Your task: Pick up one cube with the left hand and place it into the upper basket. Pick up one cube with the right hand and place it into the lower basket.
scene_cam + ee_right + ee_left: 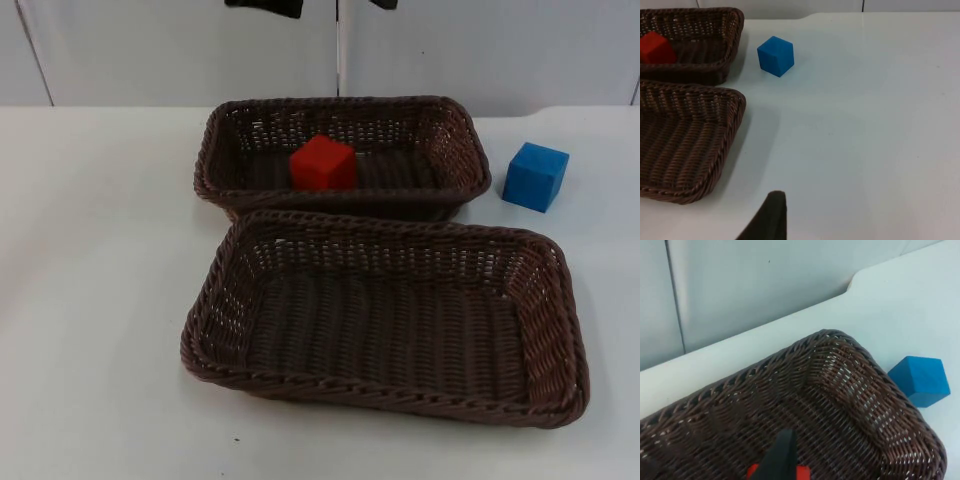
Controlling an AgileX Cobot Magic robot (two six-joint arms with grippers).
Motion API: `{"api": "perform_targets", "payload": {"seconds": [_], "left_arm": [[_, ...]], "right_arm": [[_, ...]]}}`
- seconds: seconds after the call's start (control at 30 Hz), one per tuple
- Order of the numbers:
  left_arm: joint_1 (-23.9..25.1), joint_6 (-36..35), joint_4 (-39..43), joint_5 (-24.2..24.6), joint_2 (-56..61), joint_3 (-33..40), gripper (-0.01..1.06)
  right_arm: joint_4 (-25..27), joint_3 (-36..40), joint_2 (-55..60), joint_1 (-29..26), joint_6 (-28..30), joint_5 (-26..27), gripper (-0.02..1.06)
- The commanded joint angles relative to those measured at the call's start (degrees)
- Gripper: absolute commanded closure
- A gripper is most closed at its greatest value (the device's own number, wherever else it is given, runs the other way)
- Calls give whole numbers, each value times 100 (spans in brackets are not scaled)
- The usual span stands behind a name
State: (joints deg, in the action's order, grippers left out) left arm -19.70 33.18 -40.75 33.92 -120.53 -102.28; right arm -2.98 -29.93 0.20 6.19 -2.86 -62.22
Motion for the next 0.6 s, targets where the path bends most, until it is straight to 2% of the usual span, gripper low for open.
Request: {"api": "perform_targets", "payload": {"seconds": [0.0,0.23,0.33,0.43,0.47,0.57], "left_arm": [[-26,-196,252,51,143,-20,8],[-26,-726,992,436,420,-20,8],[-26,-795,1036,409,555,75,8],[-26,-804,997,-80,1003,694,8],[-26,-804,997,-80,1003,694,8],[-26,-804,992,-649,1611,1562,8]], "right_arm": [[29,27,-20,-33,23,45,-1],[29,27,-20,-33,23,45,-1],[29,27,-20,-33,23,45,-1],[29,27,-20,-33,23,45,-1],[29,27,-20,-33,23,45,-1],[29,27,-20,-33,23,45,-1]]}}
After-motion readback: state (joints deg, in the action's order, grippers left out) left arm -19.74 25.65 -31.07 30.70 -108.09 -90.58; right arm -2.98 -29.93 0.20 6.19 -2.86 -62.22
